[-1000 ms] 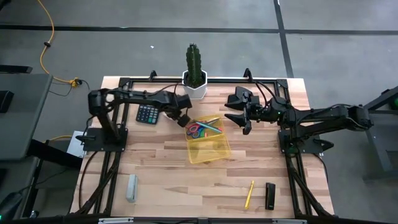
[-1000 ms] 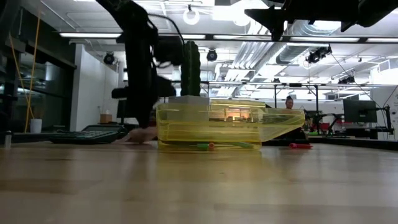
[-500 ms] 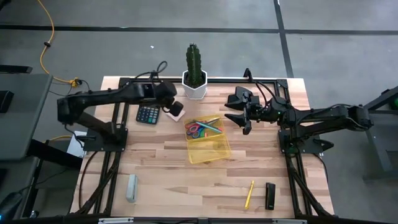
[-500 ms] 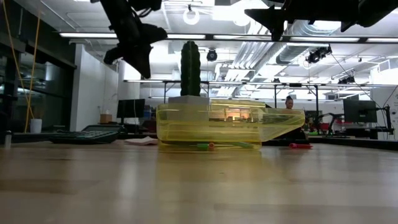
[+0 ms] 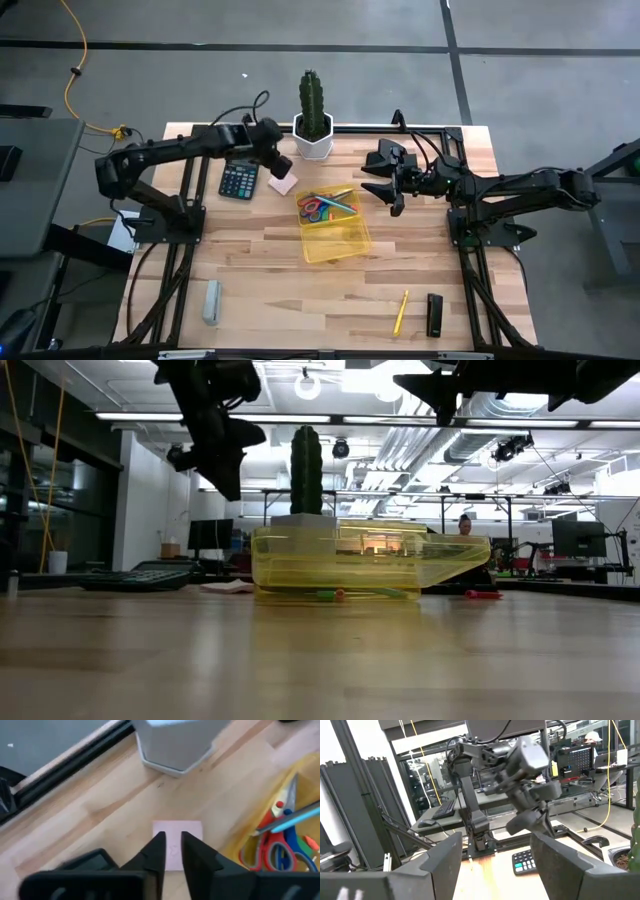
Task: Pack school essentials
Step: Put the pink sticky notes into the yellow supply box
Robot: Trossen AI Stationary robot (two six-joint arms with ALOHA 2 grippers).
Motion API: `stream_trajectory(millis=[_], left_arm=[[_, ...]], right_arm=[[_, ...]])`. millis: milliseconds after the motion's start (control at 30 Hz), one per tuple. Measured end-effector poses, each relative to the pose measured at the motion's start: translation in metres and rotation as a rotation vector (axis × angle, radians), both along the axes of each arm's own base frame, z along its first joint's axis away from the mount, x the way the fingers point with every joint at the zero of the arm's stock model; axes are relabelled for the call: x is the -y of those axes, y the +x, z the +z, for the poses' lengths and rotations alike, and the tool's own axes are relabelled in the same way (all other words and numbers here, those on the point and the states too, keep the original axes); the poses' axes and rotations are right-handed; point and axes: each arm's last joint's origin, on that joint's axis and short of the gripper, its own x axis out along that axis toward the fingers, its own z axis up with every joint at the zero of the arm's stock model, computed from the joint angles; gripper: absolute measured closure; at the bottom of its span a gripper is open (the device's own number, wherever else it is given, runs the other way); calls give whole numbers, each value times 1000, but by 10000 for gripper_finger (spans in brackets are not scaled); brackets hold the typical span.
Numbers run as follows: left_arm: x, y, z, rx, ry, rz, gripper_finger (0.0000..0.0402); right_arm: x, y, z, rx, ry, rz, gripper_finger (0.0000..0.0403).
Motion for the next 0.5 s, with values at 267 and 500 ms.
stream_trajectory(millis=[267,500], left_arm=[[-24,-17,0,50,-70,14,253],[-37,-7,-21,50,-157,-14,192]], right_arm=[[0,0,0,-5,1,0,176],[0,0,-3,-32,4,0,176]])
